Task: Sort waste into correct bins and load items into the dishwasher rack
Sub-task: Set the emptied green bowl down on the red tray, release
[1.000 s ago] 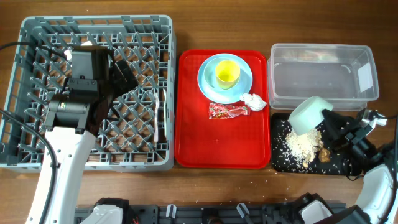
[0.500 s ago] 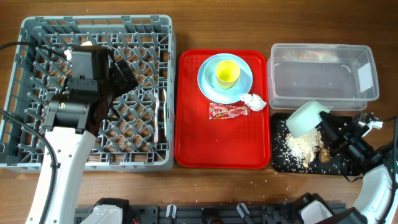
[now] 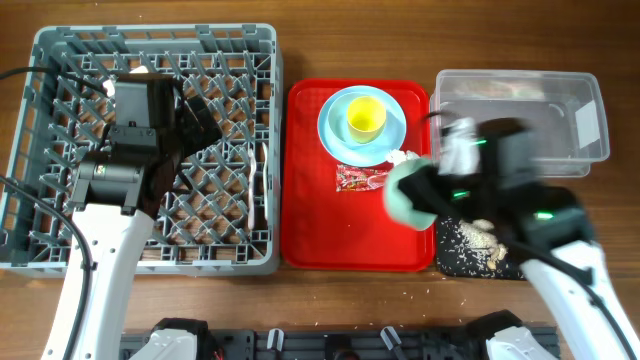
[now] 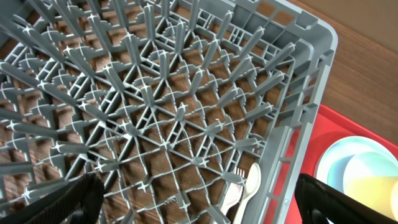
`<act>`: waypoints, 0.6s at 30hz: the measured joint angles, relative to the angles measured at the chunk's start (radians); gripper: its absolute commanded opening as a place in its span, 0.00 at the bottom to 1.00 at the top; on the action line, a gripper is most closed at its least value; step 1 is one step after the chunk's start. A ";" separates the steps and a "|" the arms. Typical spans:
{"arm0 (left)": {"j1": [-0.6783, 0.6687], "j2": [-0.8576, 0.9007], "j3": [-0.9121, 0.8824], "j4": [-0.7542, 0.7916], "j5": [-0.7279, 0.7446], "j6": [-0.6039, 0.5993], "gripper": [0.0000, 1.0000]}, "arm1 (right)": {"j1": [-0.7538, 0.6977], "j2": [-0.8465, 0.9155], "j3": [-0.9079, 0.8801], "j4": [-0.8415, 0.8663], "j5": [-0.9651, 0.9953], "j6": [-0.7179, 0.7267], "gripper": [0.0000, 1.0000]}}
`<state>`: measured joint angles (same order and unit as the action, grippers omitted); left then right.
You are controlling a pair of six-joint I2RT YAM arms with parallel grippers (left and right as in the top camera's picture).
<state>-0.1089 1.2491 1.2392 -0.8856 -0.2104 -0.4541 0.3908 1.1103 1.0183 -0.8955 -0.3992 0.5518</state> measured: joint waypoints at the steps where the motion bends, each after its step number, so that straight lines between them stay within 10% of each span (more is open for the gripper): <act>1: 0.000 0.000 0.000 0.000 0.000 0.000 1.00 | 0.089 0.033 0.000 0.008 0.053 0.020 0.04; 7: 0.000 0.000 0.000 0.000 0.000 0.000 1.00 | 0.413 0.338 0.000 0.138 0.249 0.082 0.06; 14: 0.000 0.000 0.000 0.000 0.000 0.000 1.00 | 0.422 0.430 0.005 0.197 0.210 0.027 0.47; 16: 0.000 0.000 0.000 0.000 0.000 0.000 1.00 | 0.422 0.422 0.030 0.195 0.188 -0.002 0.84; 18: 0.000 0.000 0.000 0.000 0.000 0.000 1.00 | 0.407 0.378 0.076 0.194 0.175 -0.073 0.84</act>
<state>-0.1089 1.2491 1.2392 -0.8852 -0.2108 -0.4541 0.7979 1.4887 1.0939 -0.7013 -0.2241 0.4789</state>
